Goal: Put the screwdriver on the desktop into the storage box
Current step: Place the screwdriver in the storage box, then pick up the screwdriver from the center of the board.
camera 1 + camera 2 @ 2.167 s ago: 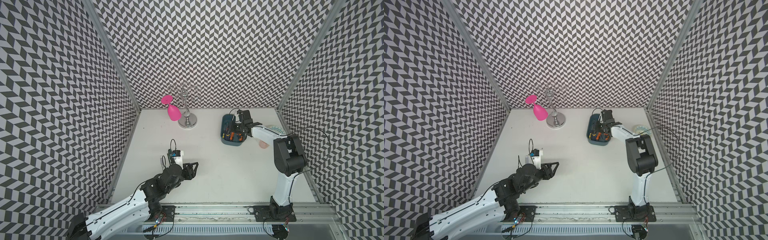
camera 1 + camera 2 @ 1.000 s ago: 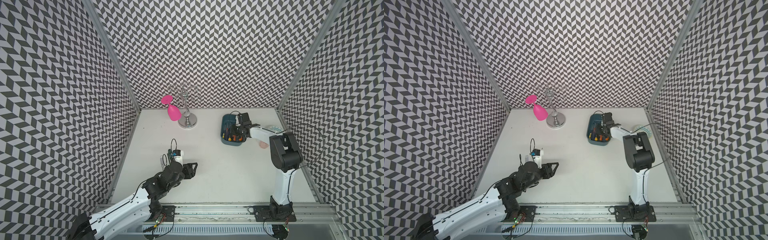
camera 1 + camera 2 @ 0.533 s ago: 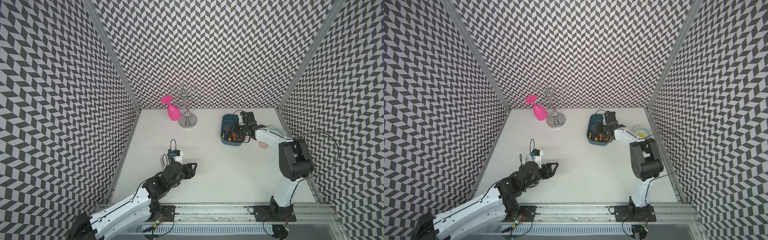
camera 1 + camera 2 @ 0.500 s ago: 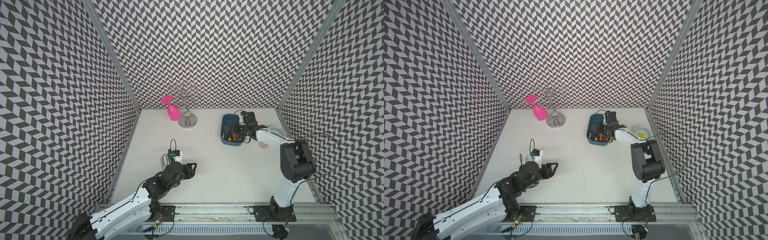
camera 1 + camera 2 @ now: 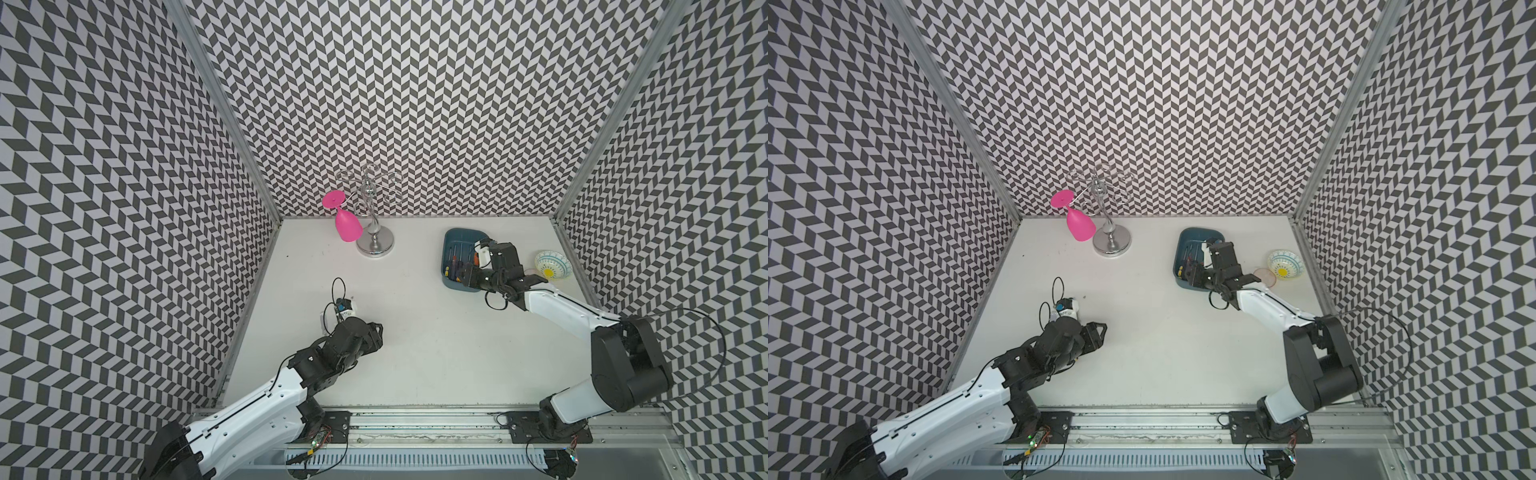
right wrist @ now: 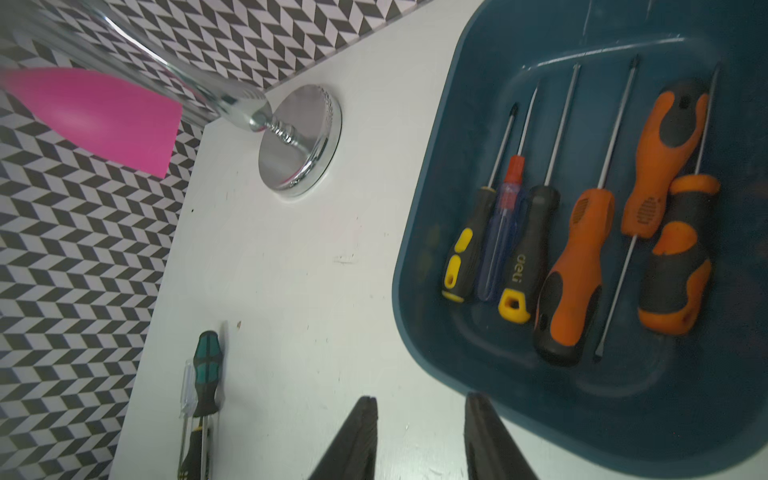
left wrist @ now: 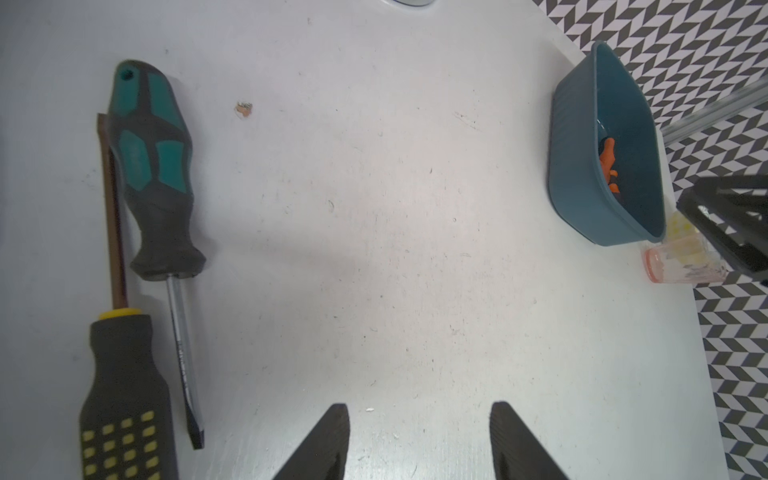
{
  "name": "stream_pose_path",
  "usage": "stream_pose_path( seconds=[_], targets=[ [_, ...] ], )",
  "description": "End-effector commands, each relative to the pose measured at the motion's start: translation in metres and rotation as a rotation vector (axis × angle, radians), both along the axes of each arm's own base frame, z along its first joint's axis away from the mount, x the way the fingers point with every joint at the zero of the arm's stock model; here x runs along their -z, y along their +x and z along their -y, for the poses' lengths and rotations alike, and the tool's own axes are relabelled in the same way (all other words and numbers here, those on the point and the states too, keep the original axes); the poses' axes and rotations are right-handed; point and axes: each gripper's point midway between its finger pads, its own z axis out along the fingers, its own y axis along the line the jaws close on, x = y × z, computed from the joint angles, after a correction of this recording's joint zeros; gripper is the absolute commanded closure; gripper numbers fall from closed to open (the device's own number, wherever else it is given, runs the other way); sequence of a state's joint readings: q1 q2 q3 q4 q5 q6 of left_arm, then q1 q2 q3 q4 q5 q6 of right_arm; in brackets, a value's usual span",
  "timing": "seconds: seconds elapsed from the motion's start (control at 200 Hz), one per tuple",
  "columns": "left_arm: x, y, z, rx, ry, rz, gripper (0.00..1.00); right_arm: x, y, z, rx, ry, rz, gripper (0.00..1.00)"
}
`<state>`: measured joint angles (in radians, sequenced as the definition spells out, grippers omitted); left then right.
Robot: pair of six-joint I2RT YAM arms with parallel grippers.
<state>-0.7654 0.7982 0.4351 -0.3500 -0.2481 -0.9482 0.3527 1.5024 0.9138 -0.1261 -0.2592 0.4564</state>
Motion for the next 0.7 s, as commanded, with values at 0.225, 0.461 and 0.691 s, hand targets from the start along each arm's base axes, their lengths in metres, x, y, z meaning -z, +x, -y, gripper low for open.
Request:
stream_pose_path(
  seconds=[0.225,0.461,0.691],
  targets=[
    [-0.005,0.02,-0.02,-0.114,0.068,-0.068,0.43,-0.014,-0.041,-0.012,-0.078,0.044,0.081,0.57],
    [-0.005,0.033,-0.023,-0.139,0.077,-0.089,0.43,-0.004,-0.061,-0.012,-0.113,0.049,0.082,0.57],
    [0.0,0.041,-0.033,-0.178,0.099,-0.114,0.42,-0.001,-0.07,-0.013,-0.133,0.058,0.085,0.57]
  ],
)
